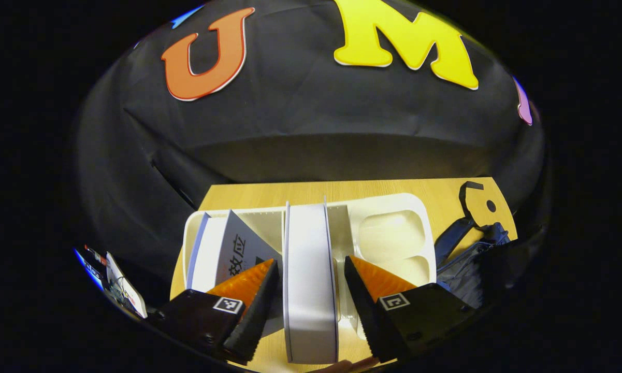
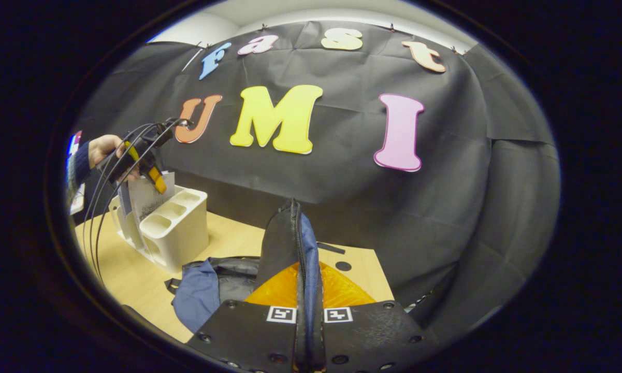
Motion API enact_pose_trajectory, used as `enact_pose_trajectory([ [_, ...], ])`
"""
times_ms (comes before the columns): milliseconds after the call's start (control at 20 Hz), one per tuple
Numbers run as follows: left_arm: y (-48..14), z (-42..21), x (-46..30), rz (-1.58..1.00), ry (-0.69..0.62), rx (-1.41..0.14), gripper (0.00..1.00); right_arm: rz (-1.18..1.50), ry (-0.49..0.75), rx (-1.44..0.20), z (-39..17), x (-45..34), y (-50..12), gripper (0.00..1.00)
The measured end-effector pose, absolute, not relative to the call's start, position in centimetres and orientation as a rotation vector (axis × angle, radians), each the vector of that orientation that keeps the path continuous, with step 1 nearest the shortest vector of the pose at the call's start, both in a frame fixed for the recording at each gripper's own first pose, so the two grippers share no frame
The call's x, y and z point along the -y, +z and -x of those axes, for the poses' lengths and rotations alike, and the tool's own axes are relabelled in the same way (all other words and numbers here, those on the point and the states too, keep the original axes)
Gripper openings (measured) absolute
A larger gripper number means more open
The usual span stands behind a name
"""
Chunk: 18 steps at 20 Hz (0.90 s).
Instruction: Open the schoolbag, grab two books from the bookshelf and put them into the schoolbag.
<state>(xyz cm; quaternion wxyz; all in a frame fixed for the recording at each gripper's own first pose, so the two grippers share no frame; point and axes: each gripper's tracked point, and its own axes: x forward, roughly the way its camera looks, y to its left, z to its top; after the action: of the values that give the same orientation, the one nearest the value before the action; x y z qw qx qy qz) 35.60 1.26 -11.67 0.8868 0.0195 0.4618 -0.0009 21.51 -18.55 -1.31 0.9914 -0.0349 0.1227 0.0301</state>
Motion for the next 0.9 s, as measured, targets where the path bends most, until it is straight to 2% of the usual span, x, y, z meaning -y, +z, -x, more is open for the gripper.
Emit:
enact_pose_trajectory([
  [50,-12.1,-35.5,-1.1,-0.039,0.0,-0.984,0.69,0.069,0.061,-0.247,-21.4,18.5,-1.4,0.05],
  [100,-12.4,-35.2,-1.3,-0.042,0.005,-1.005,0.63,0.067,0.063,-0.245,-21.4,18.4,-1.3,0.05],
  [200,-12.4,-35.3,-1.2,-0.031,0.0,-1.004,0.54,0.068,0.066,-0.243,-21.2,18.2,-1.4,0.05],
  [300,-12.7,-34.7,-0.9,-0.022,-0.015,-1.022,0.5,0.073,0.067,-0.243,-21.0,18.0,-1.6,0.05],
  [900,-9.7,-28.4,-1.2,0.069,-0.044,-0.979,0.48,0.067,0.069,-0.248,-20.3,17.4,-2.4,0.05],
])
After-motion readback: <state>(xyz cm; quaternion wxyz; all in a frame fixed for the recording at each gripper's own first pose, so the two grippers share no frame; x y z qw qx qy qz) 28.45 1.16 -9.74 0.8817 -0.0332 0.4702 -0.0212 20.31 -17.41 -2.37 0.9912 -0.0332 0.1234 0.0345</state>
